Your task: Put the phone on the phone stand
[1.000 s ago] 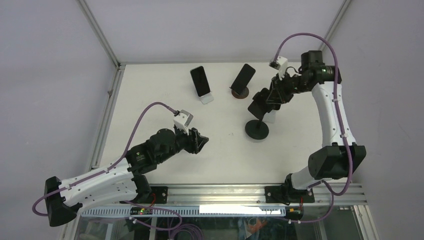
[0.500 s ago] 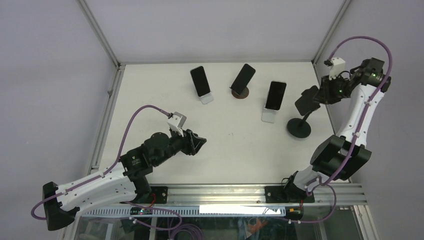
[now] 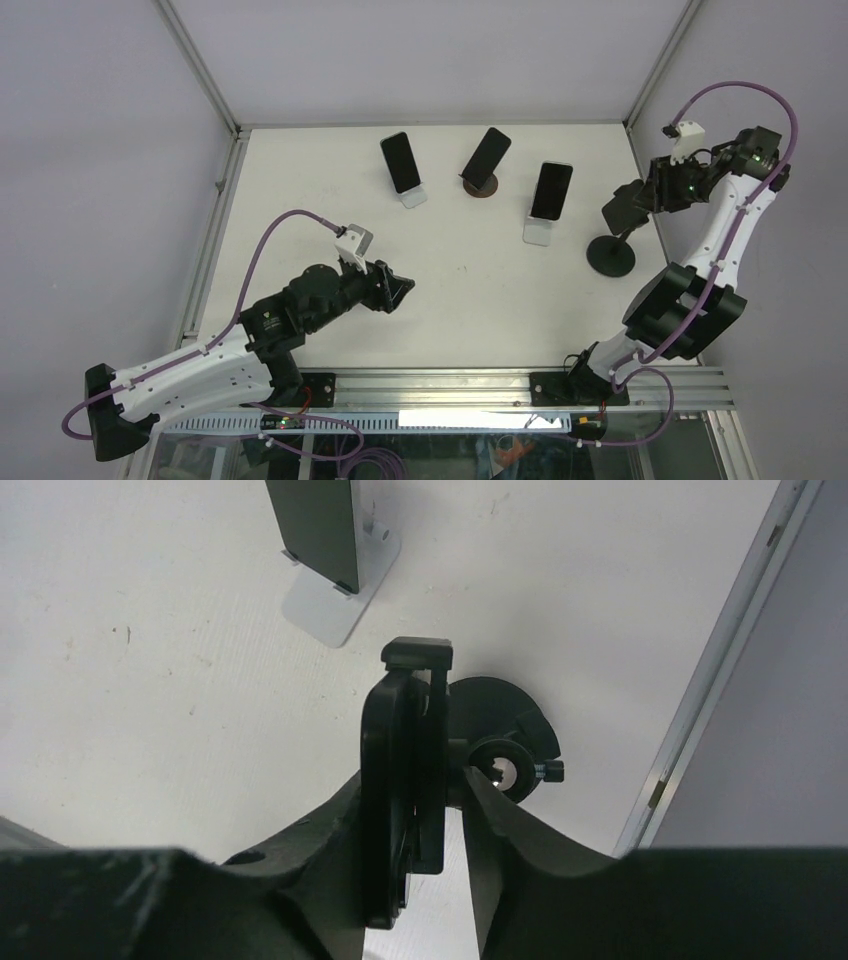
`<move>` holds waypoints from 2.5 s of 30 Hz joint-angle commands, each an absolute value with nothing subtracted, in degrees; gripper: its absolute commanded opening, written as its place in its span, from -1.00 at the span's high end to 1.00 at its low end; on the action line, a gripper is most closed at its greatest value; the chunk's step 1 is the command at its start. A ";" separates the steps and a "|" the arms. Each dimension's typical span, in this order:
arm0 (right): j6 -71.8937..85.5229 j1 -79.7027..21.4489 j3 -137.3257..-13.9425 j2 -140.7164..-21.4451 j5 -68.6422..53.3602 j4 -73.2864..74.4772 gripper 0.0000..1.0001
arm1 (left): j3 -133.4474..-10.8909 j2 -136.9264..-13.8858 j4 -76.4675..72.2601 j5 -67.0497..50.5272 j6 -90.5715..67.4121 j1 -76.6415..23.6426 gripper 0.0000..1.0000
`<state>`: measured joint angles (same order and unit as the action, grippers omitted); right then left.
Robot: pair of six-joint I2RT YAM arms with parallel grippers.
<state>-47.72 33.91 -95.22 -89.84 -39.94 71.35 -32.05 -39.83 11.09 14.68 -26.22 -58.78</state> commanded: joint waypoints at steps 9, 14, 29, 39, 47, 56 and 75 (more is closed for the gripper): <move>-49.76 38.23 -96.75 -84.20 -43.75 71.34 -0.38 | -40.97 -40.79 14.07 12.77 -24.03 -58.28 -0.42; -50.42 39.23 -99.88 -83.53 -44.40 74.43 -0.57 | -47.92 -43.03 18.85 12.75 -20.18 -58.05 -0.63; -25.73 39.34 -108.11 -80.07 -53.70 67.92 -0.98 | -65.04 -53.62 23.06 -19.81 -23.24 -22.08 -0.95; 1.76 32.74 -102.42 -75.49 -63.72 48.30 -0.98 | -69.11 -55.80 22.26 -30.10 -36.29 -3.37 -0.98; -8.12 1.74 -100.94 -73.53 -40.01 57.51 -0.98 | -72.18 -52.83 25.23 -32.21 -35.08 -3.36 -0.98; -19.06 -3.13 -105.72 -69.15 -33.85 64.50 -0.98 | -79.70 -48.71 32.58 -32.61 -30.84 -3.34 -0.98; -5.75 -2.90 -117.64 -67.18 -21.10 65.44 -0.98 | -83.36 -45.65 37.01 -33.84 -29.69 -3.35 -0.98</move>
<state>-9.28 -3.09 -117.10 -67.57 -23.90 67.29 -81.93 -46.59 35.94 -31.97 -30.39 -3.64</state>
